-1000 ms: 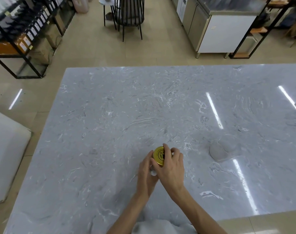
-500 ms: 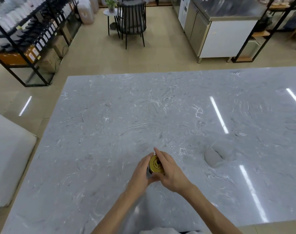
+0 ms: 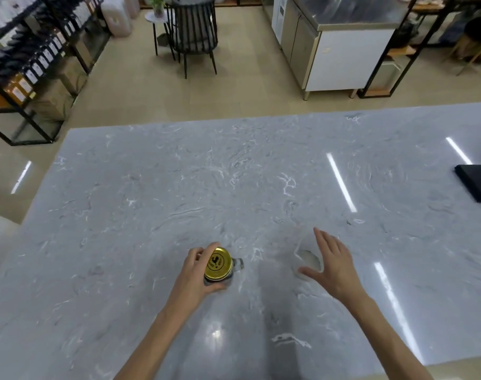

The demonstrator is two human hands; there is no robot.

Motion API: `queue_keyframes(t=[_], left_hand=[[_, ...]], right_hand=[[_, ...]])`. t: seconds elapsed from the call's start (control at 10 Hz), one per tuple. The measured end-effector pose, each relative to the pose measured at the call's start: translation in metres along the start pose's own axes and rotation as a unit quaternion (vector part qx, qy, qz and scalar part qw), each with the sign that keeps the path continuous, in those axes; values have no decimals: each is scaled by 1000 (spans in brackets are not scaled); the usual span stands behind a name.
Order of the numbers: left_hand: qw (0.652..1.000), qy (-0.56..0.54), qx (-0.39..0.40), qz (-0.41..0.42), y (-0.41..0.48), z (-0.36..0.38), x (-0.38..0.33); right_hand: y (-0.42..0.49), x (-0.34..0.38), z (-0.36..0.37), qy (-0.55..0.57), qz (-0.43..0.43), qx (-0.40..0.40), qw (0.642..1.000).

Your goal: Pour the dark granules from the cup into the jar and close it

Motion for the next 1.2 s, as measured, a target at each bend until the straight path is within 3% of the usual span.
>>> queue_keyframes(t=[0.1, 0.3, 0.5, 0.7, 1.0, 1.1, 1.2], left_hand=[[1000, 19, -9, -14, 13, 0, 1], [997, 39, -14, -62, 68, -13, 5], [994, 36, -26, -98, 165, -30, 14], [988, 33, -23, -151, 223, -59, 53], [988, 58, -15, -141, 212, -61, 71], [986, 67, 16, -155, 210, -65, 59], [973, 147, 76, -159, 207, -70, 50]], right_hand=[[14, 37, 16, 33, -99, 2, 995], [84, 86, 41, 58, -165, -13, 985], [194, 100, 62, 0, -140, -3, 990], [252, 65, 52, -22, -75, 30, 997], [218, 60, 59, -62, -52, 30, 996], [218, 66, 54, -80, -47, 55, 994], [218, 74, 42, -103, -42, 77, 991]])
Point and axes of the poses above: each hand's wrist, its own y-axis towards the middle knuckle, its own z-axis out of the palm, x = y × z, the point moved 9 cm from there along y, towards the middle knuckle, and after that the axes turned 10 degrees about -x, right-handed, at the moved point
